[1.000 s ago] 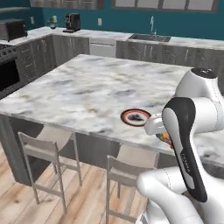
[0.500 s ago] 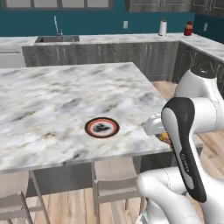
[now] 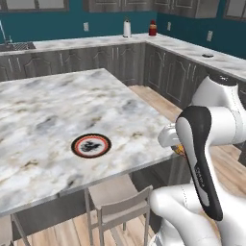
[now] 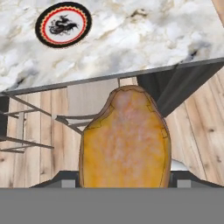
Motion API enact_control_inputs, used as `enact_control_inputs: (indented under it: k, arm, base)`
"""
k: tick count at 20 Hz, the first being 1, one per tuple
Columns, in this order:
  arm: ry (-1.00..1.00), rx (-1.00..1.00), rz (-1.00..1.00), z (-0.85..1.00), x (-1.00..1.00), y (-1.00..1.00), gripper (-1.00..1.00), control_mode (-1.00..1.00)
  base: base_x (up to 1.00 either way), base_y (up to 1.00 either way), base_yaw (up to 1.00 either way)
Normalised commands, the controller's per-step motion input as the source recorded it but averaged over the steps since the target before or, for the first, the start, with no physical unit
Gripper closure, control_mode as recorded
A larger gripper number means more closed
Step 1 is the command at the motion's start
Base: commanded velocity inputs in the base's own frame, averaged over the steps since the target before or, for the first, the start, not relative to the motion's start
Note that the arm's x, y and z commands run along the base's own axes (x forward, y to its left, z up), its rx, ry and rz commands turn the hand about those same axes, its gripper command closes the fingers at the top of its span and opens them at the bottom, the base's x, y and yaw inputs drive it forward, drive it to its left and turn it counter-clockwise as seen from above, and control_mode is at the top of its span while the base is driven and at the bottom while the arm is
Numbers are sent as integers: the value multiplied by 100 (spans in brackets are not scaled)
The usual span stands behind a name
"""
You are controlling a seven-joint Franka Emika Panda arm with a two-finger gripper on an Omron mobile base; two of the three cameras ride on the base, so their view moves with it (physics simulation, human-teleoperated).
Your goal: Take the chicken drumstick from the fridge and place it on the digital scale on the counter by the fridge. Wait a few seconds for a reading, then move it to the plate on the dining counter.
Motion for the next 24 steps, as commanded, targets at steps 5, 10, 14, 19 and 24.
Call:
enact_control_inputs:
  k: [5,10,14,19,24]
  arm:
    - [0,0,0,0,0,0,100,100]
    - [0,0,0,0,0,0,100,100]
    - [0,0,0,0,0,0,100,100]
    - [10,0,0,0,43,7,100,-100]
    - [13,0,11,-1,100,26,100,-100]
  base:
    - [48,21,11]
    - [51,24,14]
    - [11,13,6]
    - [1,0,0]
    - [0,0,0]
